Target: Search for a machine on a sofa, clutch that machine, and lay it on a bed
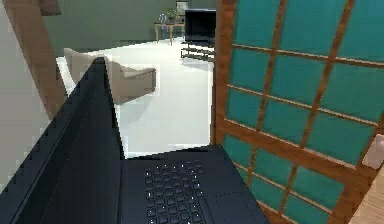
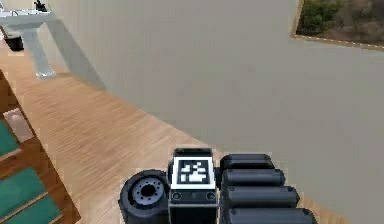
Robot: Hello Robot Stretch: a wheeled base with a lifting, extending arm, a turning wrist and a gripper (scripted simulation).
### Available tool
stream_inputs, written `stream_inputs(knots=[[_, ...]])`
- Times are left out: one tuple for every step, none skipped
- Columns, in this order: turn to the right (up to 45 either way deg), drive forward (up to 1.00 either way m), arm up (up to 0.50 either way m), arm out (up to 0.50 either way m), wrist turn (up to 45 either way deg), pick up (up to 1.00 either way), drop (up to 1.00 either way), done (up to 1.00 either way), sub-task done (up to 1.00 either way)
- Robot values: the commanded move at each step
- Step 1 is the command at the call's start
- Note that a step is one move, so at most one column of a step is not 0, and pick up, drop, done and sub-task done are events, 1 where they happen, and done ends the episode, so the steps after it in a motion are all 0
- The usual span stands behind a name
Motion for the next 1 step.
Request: stream_inputs(knots=[[0.0, 0.5, 0.0, 0.0, 0.0, 0.0, 0.0, 0.0, 0.0]])
